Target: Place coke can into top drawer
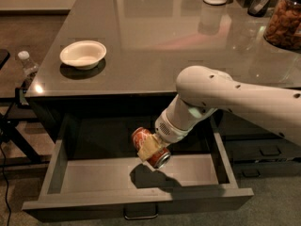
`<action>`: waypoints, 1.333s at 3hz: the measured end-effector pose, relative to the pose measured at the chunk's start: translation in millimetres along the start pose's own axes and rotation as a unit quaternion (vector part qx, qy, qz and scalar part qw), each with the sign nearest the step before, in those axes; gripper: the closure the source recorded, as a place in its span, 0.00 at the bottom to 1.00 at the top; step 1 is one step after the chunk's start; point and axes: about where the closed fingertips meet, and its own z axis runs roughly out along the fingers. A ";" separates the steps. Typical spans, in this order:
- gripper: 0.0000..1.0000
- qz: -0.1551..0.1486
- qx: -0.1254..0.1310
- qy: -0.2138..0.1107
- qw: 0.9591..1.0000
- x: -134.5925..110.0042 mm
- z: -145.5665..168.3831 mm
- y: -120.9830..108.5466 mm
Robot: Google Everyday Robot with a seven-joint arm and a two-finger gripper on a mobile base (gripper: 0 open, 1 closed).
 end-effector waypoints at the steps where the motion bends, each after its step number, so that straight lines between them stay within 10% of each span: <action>1: 1.00 -0.003 -0.002 0.004 1.000 -3.3 20.7 -0.5; 4: 1.00 -0.030 -0.009 0.016 0.999 -15.3 67.3 1.9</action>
Offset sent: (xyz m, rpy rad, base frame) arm 0.0005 0.0359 -0.0507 0.0192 0.0213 0.0419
